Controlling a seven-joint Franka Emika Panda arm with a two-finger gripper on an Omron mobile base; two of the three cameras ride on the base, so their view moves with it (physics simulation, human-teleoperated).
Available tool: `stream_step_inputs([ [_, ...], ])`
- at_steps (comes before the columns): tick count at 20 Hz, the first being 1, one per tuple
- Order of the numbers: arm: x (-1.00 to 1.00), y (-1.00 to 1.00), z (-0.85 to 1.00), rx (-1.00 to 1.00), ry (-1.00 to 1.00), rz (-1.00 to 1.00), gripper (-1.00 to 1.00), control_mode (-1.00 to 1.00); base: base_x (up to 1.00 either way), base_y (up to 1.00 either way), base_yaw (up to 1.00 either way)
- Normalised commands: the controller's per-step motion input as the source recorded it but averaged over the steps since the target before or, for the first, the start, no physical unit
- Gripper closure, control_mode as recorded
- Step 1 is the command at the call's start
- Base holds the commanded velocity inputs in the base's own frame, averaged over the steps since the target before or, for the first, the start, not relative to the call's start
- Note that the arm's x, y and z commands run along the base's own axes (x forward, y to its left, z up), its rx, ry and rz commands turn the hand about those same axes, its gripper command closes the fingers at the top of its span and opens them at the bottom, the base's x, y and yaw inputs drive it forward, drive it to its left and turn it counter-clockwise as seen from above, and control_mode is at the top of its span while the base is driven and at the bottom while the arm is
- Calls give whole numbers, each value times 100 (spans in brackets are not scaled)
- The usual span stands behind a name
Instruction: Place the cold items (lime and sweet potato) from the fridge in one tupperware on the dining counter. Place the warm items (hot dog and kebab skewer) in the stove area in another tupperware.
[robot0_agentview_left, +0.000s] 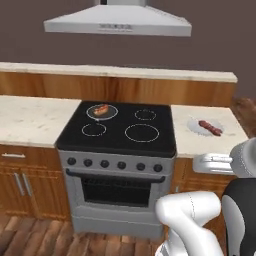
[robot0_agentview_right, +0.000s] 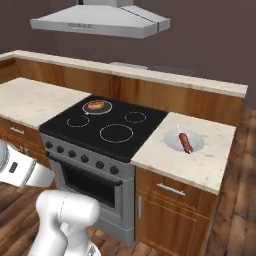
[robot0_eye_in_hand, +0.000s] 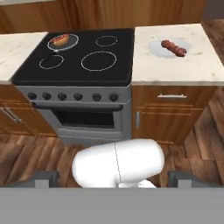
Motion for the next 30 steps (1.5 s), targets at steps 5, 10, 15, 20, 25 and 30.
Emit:
stream_step_inputs([
  [5,0,0,0,0,0,0,-100,100,39,100,-54],
  [10,0,0,0,0,0,0,-100,100,32,100,-49],
  [15,0,0,0,0,0,0,-100,100,46,85,-33],
  [20,0,0,0,0,0,0,-100,100,82,32,0],
  [25,0,0,0,0,0,0,-100,100,83,2,4],
  [30,36,1,0,6,0,0,-100,-100,45,5,1],
])
